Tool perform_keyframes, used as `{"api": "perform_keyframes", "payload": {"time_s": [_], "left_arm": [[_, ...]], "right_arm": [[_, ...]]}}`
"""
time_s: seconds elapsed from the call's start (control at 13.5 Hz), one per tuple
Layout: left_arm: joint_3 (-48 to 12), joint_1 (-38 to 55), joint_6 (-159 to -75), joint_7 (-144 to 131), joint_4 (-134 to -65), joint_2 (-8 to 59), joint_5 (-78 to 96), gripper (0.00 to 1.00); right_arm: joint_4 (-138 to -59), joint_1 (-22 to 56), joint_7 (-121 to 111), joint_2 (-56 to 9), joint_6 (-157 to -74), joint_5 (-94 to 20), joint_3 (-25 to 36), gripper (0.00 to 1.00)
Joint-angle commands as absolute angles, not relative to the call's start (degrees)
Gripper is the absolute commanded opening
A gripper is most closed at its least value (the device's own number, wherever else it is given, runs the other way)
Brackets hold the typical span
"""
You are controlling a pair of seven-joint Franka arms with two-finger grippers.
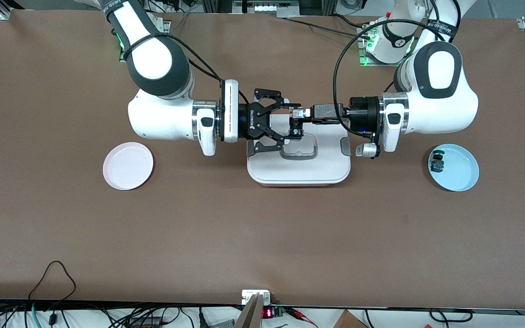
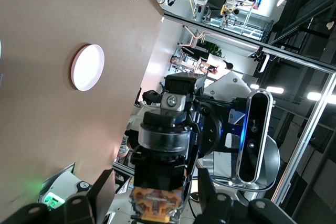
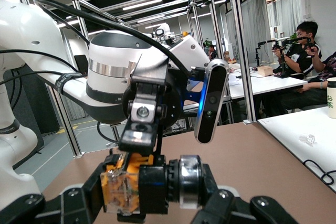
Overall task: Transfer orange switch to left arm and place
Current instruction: 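Grasp the orange switch with the left gripper from the right gripper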
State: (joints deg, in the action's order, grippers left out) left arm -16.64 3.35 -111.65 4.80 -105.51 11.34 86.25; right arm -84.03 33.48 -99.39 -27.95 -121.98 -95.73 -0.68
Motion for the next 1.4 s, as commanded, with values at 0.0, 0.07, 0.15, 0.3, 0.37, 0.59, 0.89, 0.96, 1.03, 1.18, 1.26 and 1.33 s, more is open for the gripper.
{"api": "perform_keyframes", "payload": {"time_s": [0.0, 0.07, 0.15, 0.3, 0.37, 0.59, 0.89, 0.96, 1.03, 1.18, 1.26, 1.33], "left_arm": [[-16.5, 3.6, -112.1, 6.1, -105.1, 11.5, 87.9, 0.36], [-16.5, 3.5, -111.8, 7.0, -105.1, 11.8, 87.8, 0.19], [-16.5, 3.4, -111.6, 7.5, -105.1, 12.1, 87.8, 0.1], [-16.5, 3.3, -111.6, 7.7, -105.1, 12.1, 87.8, 0.0], [-16.5, 3.3, -111.6, 7.8, -105.1, 12.0, 87.7, 0.0], [-16.5, 3.0, -111.6, 7.7, -105.0, 11.9, 87.5, 0.0], [-16.4, 2.6, -111.2, 6.9, -105.0, 11.4, 87.2, 0.0], [-16.2, 2.5, -110.2, 6.9, -105.0, 11.3, 87.1, 0.0], [-15.9, 1.9, -109.1, 6.9, -105.1, 10.8, 86.9, 0.0], [-15.8, -0.9, -105.7, 6.5, -105.7, 9.7, 83.3, 0.0], [-15.9, -2.9, -103.0, 6.2, -105.2, 9.7, 78.4, 0.0], [-15.9, -4.8, -100.4, 6.2, -104.9, 9.6, 73.9, 0.0]], "right_arm": [[-83.0, 34.2, -100.2, -28.3, -122.0, -97.2, -0.3, 0.0], [-83.0, 34.2, -100.2, -28.3, -122.0, -97.2, -0.3, 0.0], [-83.0, 34.2, -100.2, -28.3, -122.0, -97.2, -0.3, 0.0], [-83.0, 34.5, -100.2, -28.3, -122.0, -97.1, -0.3, 0.0], [-83.0, 34.5, -100.2, -28.3, -122.0, -97.1, -0.1, 0.0], [-83.1, 34.5, -99.5, -28.1, -121.4, -97.6, 0.2, 0.48], [-83.4, 34.8, -98.4, -28.0, -121.3, -99.6, 0.3, 1.0], [-83.4, 34.9, -98.4, -28.0, -121.2, -99.6, 0.3, 1.0], [-83.4, 34.9, -98.4, -28.0, -121.2, -99.6, 0.3, 1.0], [-83.5, 35.0, -98.4, -28.0, -121.3, -99.6, 0.3, 1.0], [-83.5, 35.0, -98.4, -28.0, -121.2, -99.6, 0.3, 1.0], [-83.6, 34.9, -98.3, -28.0, -121.2, -99.6, 0.3, 1.0]]}}
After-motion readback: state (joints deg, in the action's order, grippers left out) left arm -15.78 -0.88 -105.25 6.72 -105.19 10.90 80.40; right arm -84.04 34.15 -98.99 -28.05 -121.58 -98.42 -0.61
